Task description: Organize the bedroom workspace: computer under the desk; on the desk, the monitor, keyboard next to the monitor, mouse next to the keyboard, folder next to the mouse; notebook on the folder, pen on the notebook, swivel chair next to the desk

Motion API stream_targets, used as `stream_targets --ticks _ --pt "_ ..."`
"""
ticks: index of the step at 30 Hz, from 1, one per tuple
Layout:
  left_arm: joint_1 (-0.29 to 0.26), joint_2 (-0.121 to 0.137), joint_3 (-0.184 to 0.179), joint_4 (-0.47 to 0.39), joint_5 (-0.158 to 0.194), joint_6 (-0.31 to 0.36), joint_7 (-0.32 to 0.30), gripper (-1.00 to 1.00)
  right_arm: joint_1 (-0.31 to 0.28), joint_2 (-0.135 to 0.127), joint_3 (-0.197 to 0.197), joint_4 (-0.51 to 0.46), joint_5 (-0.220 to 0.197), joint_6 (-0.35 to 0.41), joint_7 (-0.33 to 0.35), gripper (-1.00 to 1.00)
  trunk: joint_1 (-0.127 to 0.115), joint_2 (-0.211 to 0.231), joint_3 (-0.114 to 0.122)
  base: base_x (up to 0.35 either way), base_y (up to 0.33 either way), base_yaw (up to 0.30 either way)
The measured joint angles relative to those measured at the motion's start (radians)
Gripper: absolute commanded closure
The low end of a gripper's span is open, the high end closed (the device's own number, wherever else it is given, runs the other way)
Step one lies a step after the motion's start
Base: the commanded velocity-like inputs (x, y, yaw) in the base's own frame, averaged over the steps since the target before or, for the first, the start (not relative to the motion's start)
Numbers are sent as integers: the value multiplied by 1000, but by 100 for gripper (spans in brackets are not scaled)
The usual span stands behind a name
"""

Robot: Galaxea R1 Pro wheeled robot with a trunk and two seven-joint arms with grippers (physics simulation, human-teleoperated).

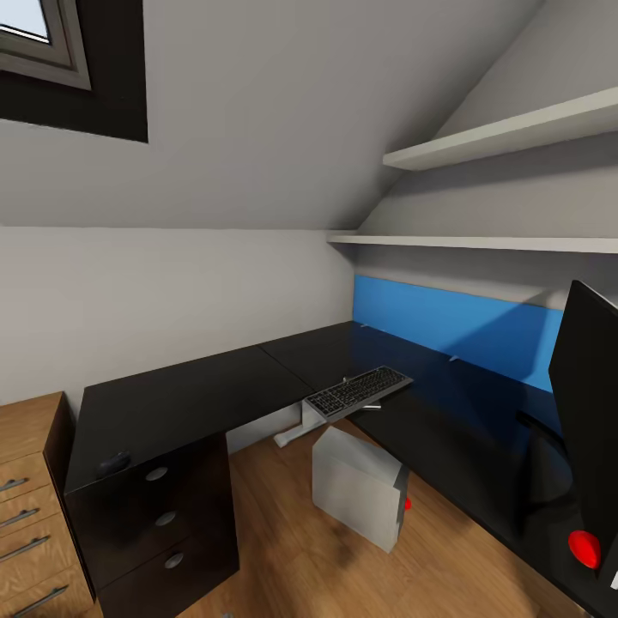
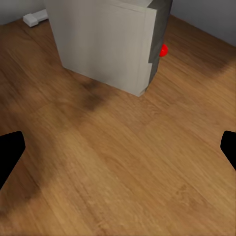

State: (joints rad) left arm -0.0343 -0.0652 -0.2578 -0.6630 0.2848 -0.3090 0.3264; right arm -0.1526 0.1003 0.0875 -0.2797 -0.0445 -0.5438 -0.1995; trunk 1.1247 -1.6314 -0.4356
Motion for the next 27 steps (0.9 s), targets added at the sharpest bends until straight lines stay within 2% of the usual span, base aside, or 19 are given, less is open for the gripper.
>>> stream_targets --ticks 27 --pt "0 2 -3 -15 0 9 -1 -100 0 -1 -3 -2 -4 -2 -2 -100 0 0 0 0 0 0"
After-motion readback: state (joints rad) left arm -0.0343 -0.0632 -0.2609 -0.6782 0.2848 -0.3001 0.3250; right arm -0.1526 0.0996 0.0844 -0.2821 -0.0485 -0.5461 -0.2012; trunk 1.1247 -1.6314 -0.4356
